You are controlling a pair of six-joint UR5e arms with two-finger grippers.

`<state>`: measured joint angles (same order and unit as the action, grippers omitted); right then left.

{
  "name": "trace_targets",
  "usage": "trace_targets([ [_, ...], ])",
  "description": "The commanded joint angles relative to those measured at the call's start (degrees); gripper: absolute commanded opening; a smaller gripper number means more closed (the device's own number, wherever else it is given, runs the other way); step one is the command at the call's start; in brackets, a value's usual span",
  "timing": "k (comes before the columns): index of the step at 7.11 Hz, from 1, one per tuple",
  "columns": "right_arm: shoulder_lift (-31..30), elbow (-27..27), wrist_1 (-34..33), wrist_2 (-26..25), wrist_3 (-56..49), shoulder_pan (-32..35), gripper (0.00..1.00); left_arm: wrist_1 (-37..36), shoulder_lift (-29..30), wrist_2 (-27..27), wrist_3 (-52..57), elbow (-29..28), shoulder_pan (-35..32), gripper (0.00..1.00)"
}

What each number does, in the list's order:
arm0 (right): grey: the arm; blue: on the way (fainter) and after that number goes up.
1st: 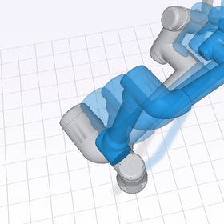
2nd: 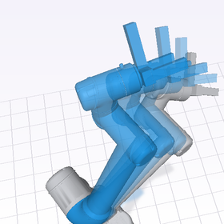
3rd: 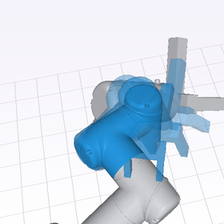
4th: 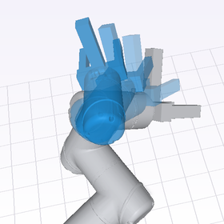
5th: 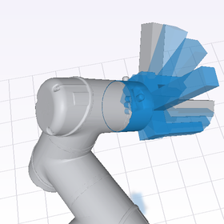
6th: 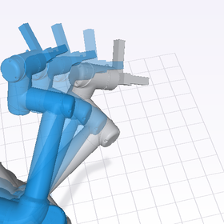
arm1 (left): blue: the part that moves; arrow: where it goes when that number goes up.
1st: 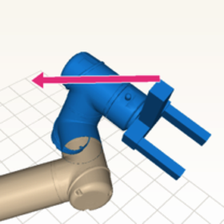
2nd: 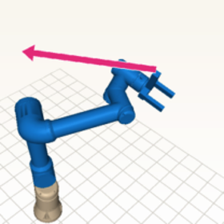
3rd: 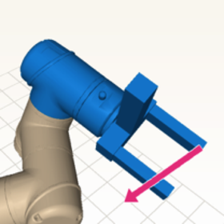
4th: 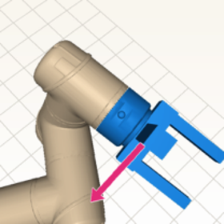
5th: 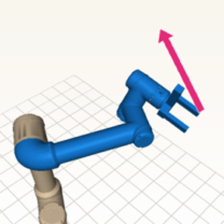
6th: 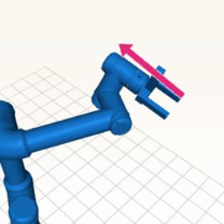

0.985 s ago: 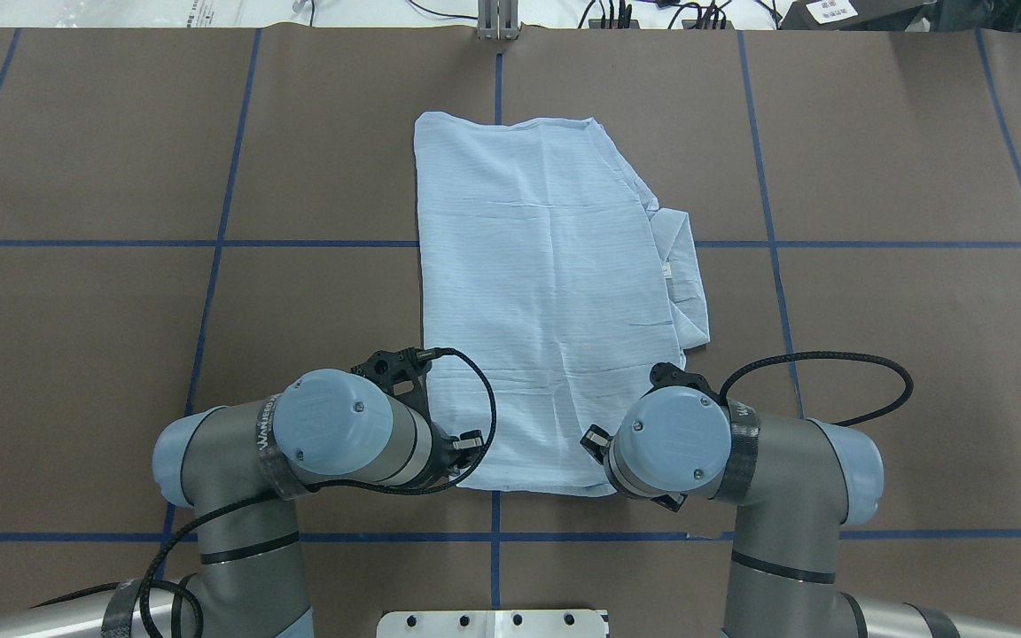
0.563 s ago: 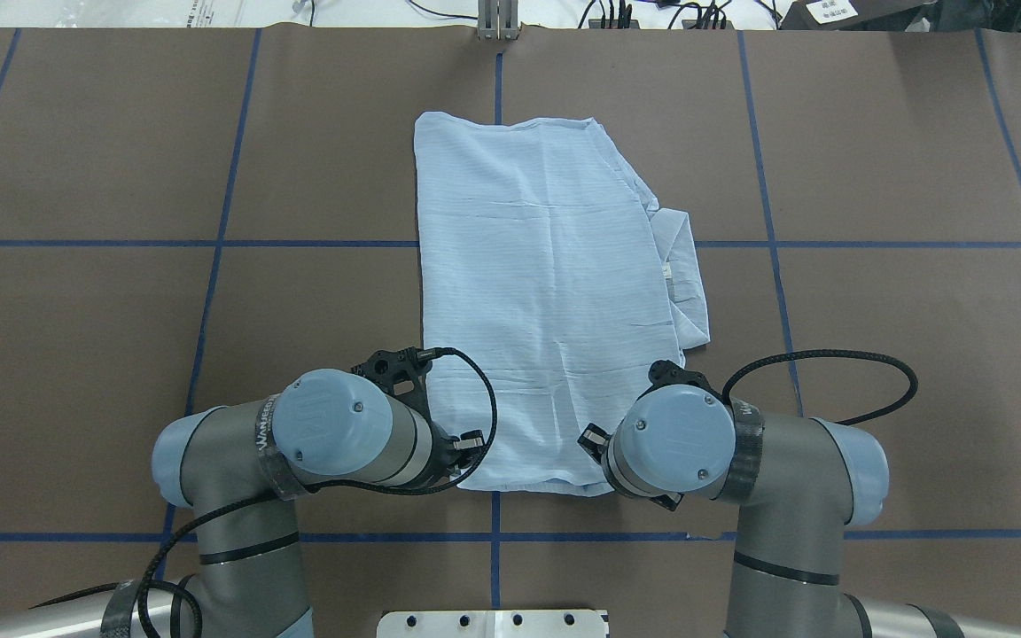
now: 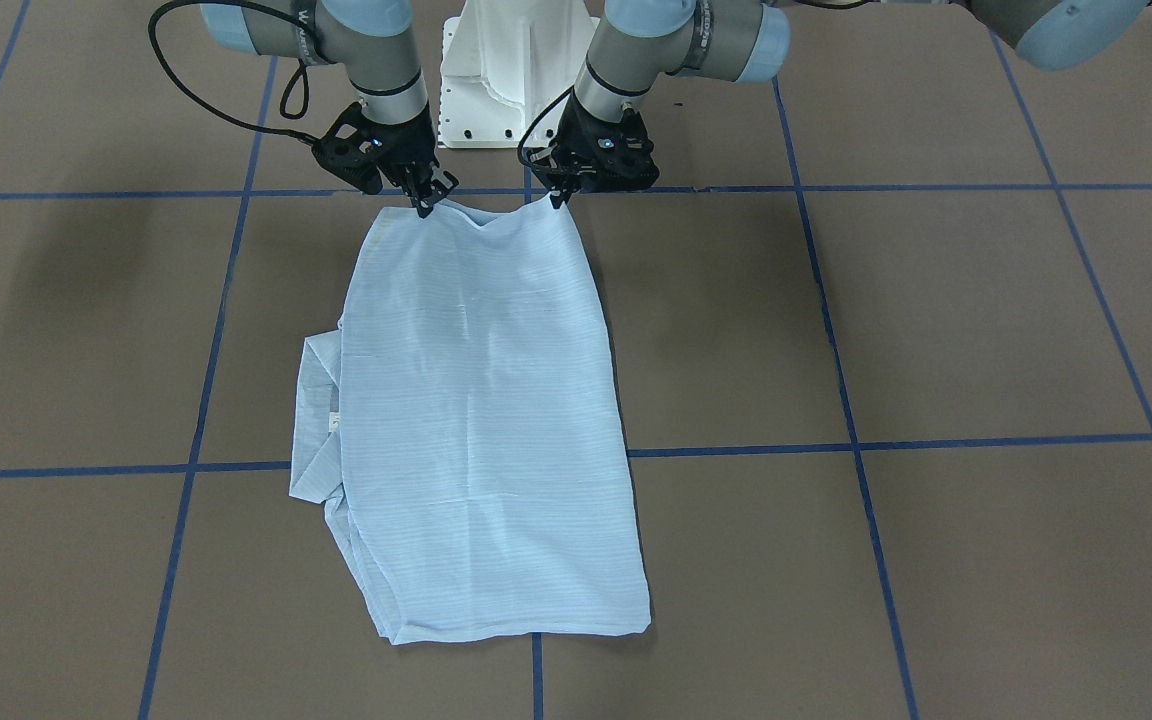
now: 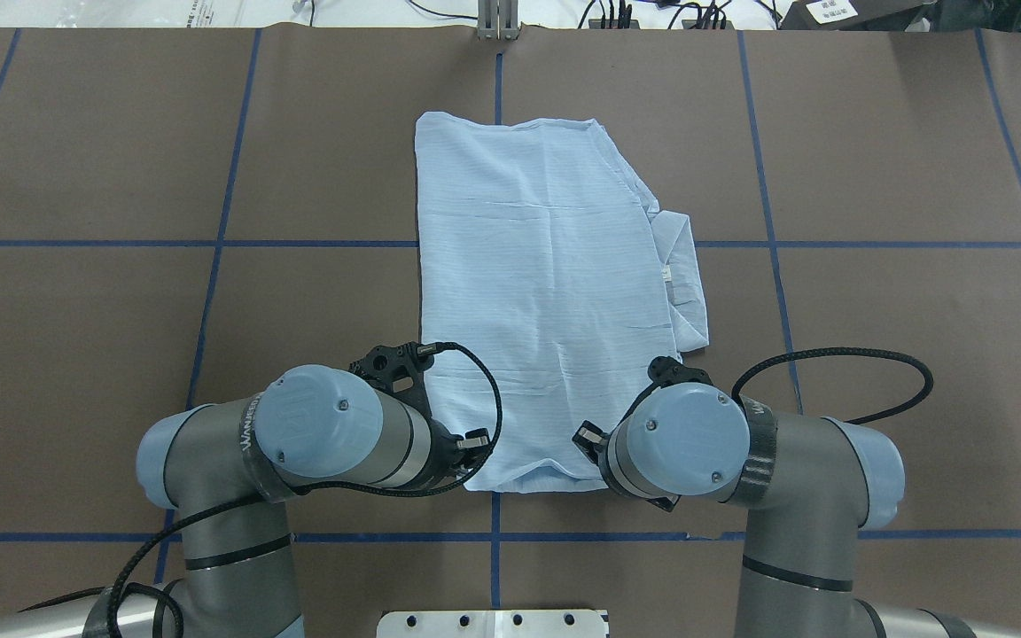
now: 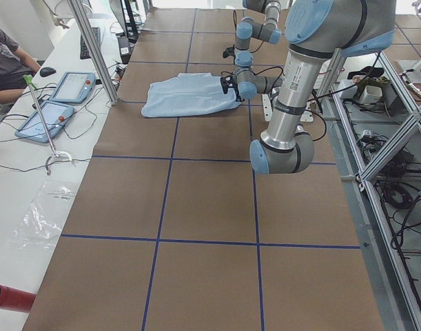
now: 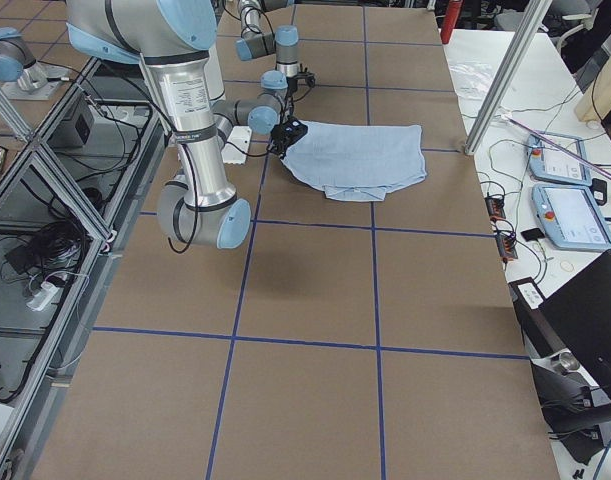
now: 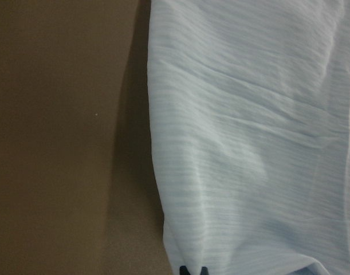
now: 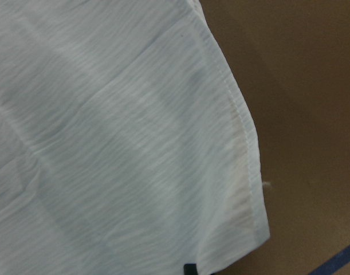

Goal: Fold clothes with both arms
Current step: 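Grasp the near edge of the shirt with both grippers, then lift the near edge with both grippers and fold it away from the robot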

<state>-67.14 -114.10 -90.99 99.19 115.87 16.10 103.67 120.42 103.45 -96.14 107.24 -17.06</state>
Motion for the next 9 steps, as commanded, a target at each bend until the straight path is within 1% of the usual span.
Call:
trace_targets([
  [1,-0.01,-4.44,0.11,1.69,-0.2,0.07,0.0,-6.52,-0.01,0.09,-0.19,5.93,0.36,0.0],
  [3,-0.36,-6.91,0.2,3.46,-0.2,-1.24,0.0,-12.66,-0.01,0.18,-0.54,11.38,0.89,0.0],
  [4,-0.71,-9.36,0.11,4.42,-0.2,-2.47,0.0,-16.79,-0.01,1.22,-0.71,14.37,2.54,0.0],
  [5,-0.8,-11.12,0.11,9.21,0.06,-2.65,0.0,-20.4,0.08,2.27,-0.71,17.01,3.43,0.0],
  [6,-0.8,-12.44,-0.06,12.74,0.15,-2.66,0.0,-24.87,0.08,3.76,-0.71,19.56,4.31,0.0],
  [8,-0.89,-16.75,-0.41,17.76,0.15,-2.04,0.0,-31.74,0.08,4.92,-0.71,25.27,4.49,0.0],
  [9,-0.98,-16.68,-0.5,18.22,0.15,-1.26,0.0,-32.47,0.08,5.01,-0.63,26.17,4.4,0.0],
])
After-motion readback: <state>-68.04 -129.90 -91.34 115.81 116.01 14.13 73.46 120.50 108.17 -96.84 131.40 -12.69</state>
